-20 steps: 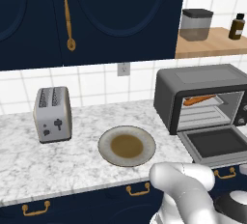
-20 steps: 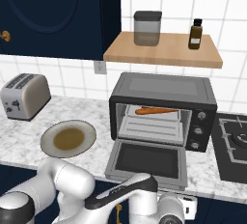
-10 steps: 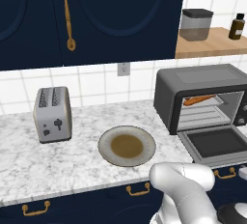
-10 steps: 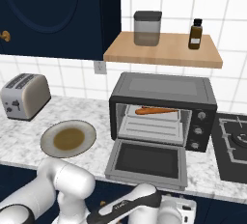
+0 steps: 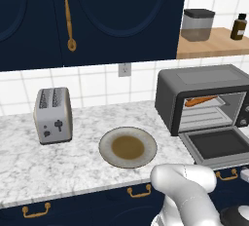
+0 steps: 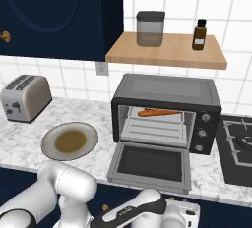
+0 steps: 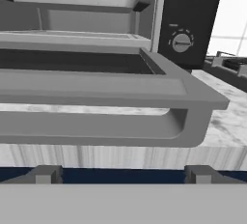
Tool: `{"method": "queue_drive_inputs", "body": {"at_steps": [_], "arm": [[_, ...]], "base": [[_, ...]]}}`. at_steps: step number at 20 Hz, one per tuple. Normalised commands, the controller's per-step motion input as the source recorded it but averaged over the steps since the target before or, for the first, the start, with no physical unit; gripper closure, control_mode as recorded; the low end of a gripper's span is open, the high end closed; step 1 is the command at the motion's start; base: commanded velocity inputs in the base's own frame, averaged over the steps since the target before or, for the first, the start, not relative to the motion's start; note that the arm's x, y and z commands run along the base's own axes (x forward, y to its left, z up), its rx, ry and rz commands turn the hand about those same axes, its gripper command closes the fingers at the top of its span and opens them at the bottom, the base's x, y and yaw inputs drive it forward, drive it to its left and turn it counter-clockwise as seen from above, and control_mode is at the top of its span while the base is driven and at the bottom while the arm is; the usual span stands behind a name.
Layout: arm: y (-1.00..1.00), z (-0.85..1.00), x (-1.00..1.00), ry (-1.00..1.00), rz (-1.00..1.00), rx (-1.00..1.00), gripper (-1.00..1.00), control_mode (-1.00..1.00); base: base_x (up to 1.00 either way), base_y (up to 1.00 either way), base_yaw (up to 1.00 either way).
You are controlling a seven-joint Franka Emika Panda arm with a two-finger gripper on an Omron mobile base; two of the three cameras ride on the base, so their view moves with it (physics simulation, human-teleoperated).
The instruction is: Pick up the kebab skewer and baguette bread, and place them inside the toaster oven. Close the toaster oven door and start by setting the timer.
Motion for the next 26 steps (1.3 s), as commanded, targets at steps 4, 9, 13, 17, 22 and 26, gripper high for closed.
{"method": "queue_drive_inputs", "body": {"at_steps": [4,9,13,17,22,26], "arm": [[0.06,-0.03,0.11,-0.06,0.0,0.0,-1.0,-1.0],[0.11,0.0,0.12,0.0,0.0,0.0,-1.0,-1.0],[0.11,0.0,0.12,0.0,0.0,0.0,-1.0,-1.0],[0.1,-0.02,0.14,0.0,0.0,0.0,-1.0,-1.0],[0.1,-0.14,0.07,0.0,0.0,0.0,-1.0,-1.0],[0.08,-0.12,0.0,-0.02,0.0,0.0,-1.0,-1.0]], "base": [[0.0,0.0,0.0],[0.0,0.0,0.0],[0.0,0.0,0.0],[0.0,0.0,0.0],[0.0,0.0,0.0],[0.0,0.0,0.0]]}}
